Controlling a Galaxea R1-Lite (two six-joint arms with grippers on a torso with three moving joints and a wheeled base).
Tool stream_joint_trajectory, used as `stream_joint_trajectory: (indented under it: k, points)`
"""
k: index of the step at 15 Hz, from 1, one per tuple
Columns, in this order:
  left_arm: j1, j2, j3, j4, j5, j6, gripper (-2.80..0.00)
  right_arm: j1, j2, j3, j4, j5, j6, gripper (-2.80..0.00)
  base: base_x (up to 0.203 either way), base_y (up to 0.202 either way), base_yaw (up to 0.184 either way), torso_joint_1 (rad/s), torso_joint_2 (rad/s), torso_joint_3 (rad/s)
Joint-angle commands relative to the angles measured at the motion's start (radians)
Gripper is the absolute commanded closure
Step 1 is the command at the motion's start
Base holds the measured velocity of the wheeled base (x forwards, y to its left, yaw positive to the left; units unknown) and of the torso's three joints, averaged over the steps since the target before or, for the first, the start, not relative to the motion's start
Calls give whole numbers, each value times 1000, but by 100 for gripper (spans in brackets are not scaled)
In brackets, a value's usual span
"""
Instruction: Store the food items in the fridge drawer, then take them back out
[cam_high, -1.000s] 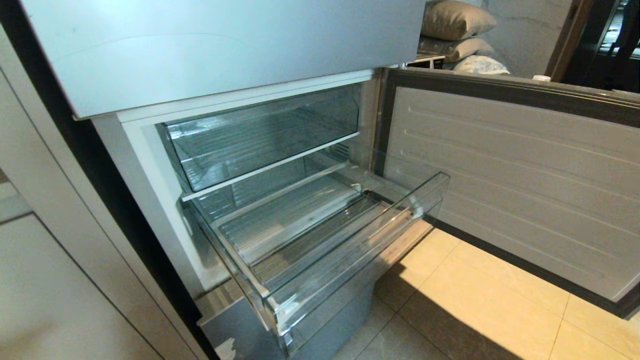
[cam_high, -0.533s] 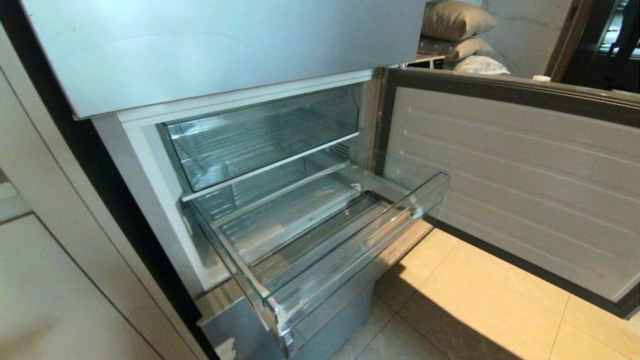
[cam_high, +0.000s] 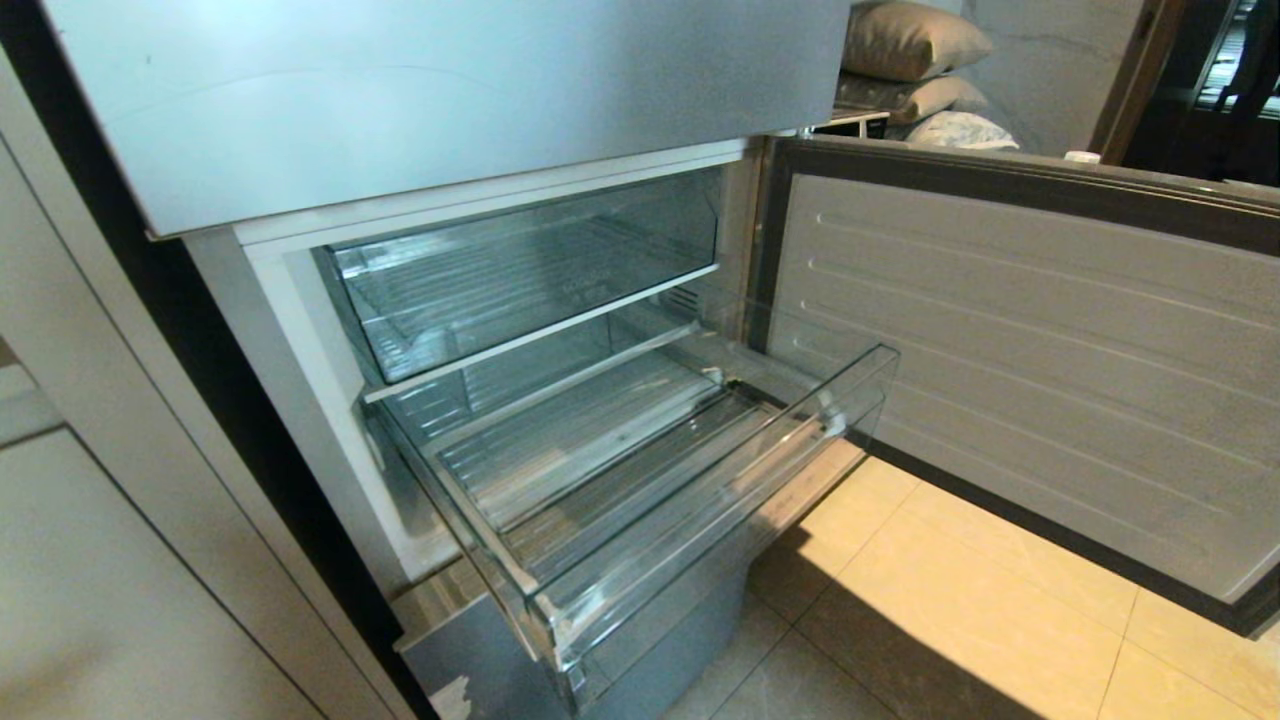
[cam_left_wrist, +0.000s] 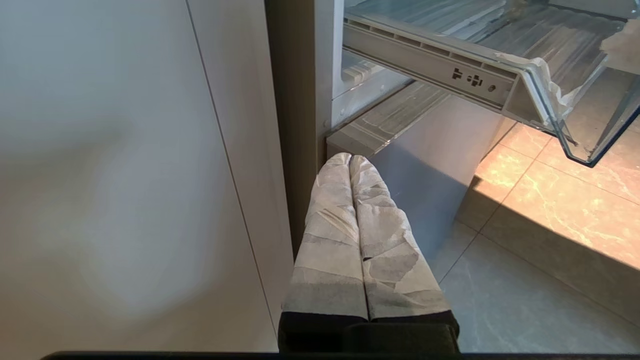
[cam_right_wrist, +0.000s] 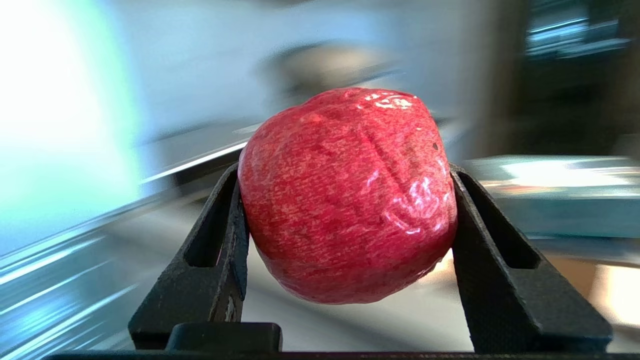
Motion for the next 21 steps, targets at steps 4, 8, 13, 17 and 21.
stream_joint_trajectory:
  k: [4, 8, 13, 17, 21]
  points:
    - [0, -1, 0, 0, 0, 0, 0, 571, 105, 91, -27, -183, -40, 0, 0, 0, 0, 0, 0, 0]
    - [0, 0, 0, 0, 0, 0, 0, 612, 271, 99, -87, -173, 49, 0, 0, 0, 0, 0, 0, 0]
    - [0, -1, 0, 0, 0, 0, 0, 715, 442, 71, -91, -108, 124, 0, 0, 0, 0, 0, 0, 0]
    - [0, 0, 0, 0, 0, 0, 0, 809, 565, 7, -89, -85, 126, 0, 0, 0, 0, 0, 0, 0]
    - [0, 0, 0, 0, 0, 0, 0, 846, 749, -85, -83, -67, 119, 0, 0, 0, 0, 0, 0, 0]
